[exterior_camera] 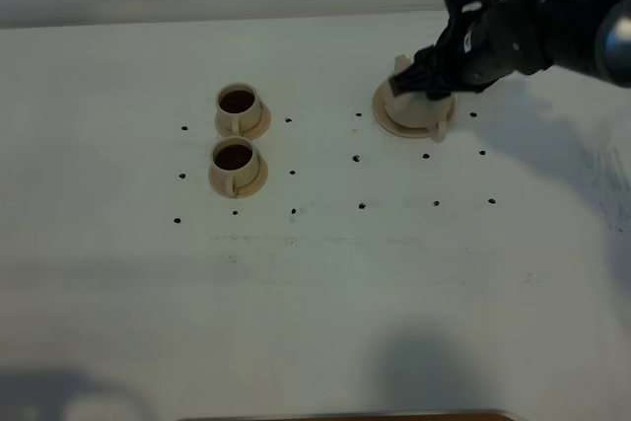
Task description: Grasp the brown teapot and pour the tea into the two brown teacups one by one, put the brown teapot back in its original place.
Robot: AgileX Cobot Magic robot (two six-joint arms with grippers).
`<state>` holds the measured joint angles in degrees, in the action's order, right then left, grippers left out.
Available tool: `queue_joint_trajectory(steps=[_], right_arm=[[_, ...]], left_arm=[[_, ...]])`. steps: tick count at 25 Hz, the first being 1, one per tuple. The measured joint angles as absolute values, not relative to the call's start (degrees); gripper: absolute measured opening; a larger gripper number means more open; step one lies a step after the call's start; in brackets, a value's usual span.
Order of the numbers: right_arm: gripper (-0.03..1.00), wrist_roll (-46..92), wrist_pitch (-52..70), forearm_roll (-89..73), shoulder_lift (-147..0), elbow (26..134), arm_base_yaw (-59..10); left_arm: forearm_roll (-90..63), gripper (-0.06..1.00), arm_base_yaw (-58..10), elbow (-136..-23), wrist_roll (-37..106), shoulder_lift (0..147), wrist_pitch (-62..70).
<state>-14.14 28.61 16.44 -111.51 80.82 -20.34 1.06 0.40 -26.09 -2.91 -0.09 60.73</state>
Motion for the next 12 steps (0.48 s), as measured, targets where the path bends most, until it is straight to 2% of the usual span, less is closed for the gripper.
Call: queue_joint_trajectory(steps=[5,12], right_arm=[[0.45,-14.1,28.8,14.9,-104.7,77.3,-18.9],[0.41,-14.1,25.2,12.3,-91.3,63.8,-12.4]], left_arm=[[1.1,0.6,0.4,-26.1,-2.9,-0.1,60.7],[1.1,0.6,0.4,-26.1,-2.9,-0.1,60.7]])
